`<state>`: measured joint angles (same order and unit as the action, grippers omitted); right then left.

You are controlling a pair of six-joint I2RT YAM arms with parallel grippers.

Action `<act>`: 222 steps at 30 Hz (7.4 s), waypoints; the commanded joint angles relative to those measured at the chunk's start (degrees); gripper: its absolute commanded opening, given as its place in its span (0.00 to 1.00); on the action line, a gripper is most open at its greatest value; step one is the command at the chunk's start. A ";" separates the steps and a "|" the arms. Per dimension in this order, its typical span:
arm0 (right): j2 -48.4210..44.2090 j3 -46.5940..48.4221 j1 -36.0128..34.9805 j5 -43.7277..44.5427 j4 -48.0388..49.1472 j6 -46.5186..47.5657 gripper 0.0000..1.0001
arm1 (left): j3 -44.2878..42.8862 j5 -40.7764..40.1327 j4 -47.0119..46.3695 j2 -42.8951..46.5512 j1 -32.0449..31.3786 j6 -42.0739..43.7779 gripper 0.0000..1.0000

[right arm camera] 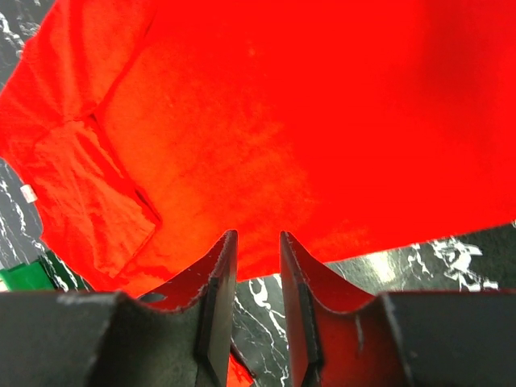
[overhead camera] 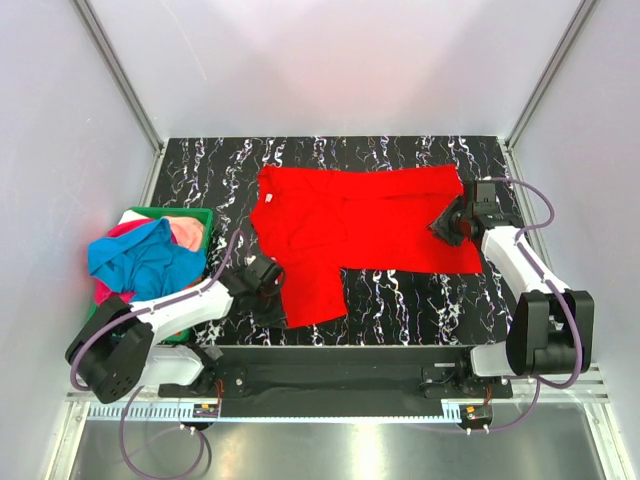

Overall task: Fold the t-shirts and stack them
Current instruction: Fold the tshirt

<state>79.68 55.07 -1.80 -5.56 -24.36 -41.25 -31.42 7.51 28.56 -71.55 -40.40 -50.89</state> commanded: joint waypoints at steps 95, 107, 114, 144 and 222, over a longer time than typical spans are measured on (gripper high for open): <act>27.45 27.10 18.41 -0.06 -3.59 9.35 0.00 | -73.85 9.28 18.64 -37.07 25.19 25.40 0.00; 34.40 32.12 18.33 -0.68 -3.68 9.97 0.00 | -87.84 13.85 19.96 -49.47 30.21 24.62 0.00; 37.74 35.36 18.06 -2.96 -3.42 10.23 0.00 | -90.66 16.13 20.05 -52.90 31.00 25.41 0.00; 46.09 44.60 17.10 0.55 -4.56 10.23 0.00 | -94.35 7.34 19.87 -57.38 32.40 25.76 0.00; 55.32 56.55 -35.72 3.18 13.46 37.21 0.44 | -92.86 38.19 -13.52 -71.09 33.28 6.69 0.01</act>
<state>134.34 108.18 -35.59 -5.98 -11.88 -8.03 -124.03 42.24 19.33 -141.97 -7.66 -41.39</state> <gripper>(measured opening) 0.439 0.012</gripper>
